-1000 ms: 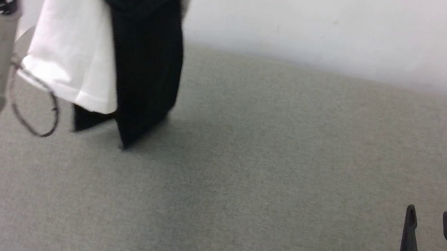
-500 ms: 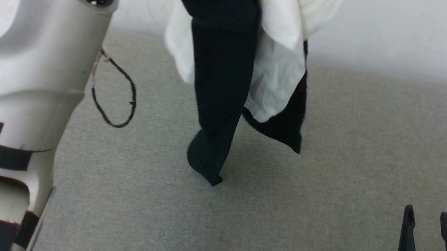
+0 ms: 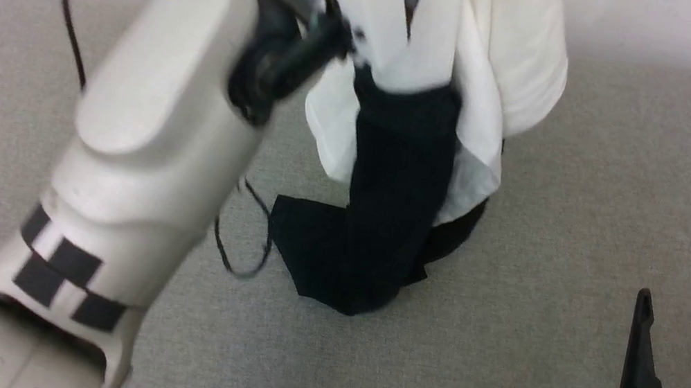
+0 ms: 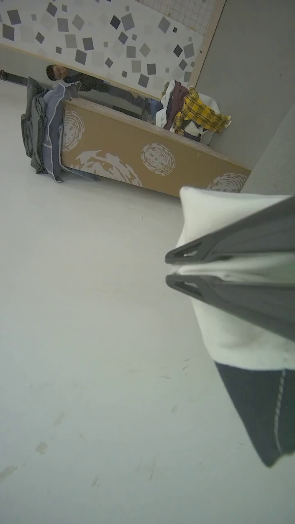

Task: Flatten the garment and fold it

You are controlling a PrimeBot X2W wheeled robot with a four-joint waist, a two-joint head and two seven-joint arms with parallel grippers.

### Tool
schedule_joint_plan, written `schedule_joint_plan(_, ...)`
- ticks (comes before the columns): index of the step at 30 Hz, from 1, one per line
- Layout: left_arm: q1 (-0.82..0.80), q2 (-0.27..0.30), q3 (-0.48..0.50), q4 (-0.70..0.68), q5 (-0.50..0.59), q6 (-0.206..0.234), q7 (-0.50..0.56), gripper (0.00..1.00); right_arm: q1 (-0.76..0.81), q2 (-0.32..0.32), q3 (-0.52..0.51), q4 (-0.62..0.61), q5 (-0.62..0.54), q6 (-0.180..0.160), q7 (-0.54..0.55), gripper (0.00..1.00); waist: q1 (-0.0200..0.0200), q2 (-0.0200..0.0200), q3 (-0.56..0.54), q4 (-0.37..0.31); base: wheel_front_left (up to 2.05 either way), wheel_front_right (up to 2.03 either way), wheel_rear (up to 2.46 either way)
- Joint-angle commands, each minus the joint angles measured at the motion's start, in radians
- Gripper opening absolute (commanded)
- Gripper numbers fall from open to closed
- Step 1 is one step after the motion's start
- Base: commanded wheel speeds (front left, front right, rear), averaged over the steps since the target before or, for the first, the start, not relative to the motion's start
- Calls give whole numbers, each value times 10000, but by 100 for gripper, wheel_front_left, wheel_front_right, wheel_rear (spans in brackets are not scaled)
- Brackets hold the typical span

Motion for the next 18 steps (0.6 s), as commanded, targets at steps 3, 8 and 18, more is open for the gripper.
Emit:
schedule_joint_plan(3, 1035, -227, -380, 558, 215, -15, -760, 0, -217, 24, 52, -26, 47, -7, -46, 100, -1, 0, 452, -144, 0, 0, 0)
schedule_joint_plan(8, 2264, -437, -868, 1673, 390, 118, -1804, 0, -354, 24, 75, -72, 13, -7, -46, 100, -1, 0, 716, -140, 0, 0, 0)
schedule_joint_plan(18, 3402, -601, -2062, 4289, 250, 232, -1495, 0, -611, 24, 62, -110, -128, -7, -46, 100, -1, 0, 1024, -172, 0, 0, 0)
